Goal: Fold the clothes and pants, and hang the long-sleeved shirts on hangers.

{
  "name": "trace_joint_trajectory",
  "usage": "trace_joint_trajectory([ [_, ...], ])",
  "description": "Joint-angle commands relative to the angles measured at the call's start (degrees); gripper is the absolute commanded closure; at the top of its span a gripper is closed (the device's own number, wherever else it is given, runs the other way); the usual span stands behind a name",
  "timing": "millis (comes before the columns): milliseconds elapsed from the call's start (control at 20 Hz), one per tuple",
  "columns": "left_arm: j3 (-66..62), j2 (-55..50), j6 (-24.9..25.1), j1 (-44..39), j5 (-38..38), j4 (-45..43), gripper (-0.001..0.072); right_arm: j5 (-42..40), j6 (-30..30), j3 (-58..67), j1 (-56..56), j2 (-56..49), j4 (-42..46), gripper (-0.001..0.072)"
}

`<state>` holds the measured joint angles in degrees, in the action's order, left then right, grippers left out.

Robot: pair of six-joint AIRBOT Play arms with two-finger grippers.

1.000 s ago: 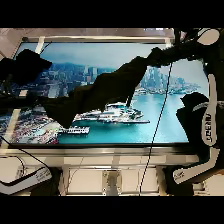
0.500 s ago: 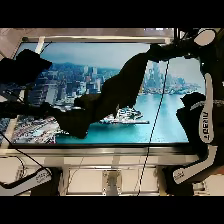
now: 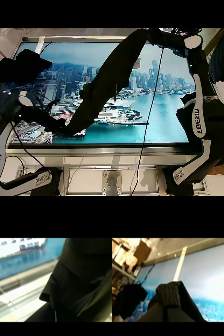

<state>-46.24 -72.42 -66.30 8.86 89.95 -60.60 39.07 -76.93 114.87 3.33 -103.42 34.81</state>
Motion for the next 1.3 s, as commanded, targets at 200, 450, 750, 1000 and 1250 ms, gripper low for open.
trace_joint_trajectory([
  [200,0.37,-2.38,-0.44,-5.31,2.40,-0.28,0.0695,-6.62,-3.26,0.00,7.41,-9.88,-1.57,0.0627],
  [450,0.35,-2.38,-0.37,-5.31,2.23,-0.28,0.0695,3.19,-4.90,0.15,4.72,-12.17,0.22,0.0285],
  [750,0.35,-2.38,-0.37,-5.31,2.23,-0.26,0.0695,37.35,-4.52,0.07,-11.21,-2.34,14.16,0.0381],
  [1000,0.35,-2.38,-0.42,-5.31,2.21,-0.24,0.0695,49.31,-4.48,-12.22,-12.83,1.40,20.00,0.0337],
  [1250,0.35,-2.38,-0.42,-5.31,2.19,-0.26,0.0695,28.35,-4.44,-31.67,-5.49,-2.34,-1.55,0.0262],
])
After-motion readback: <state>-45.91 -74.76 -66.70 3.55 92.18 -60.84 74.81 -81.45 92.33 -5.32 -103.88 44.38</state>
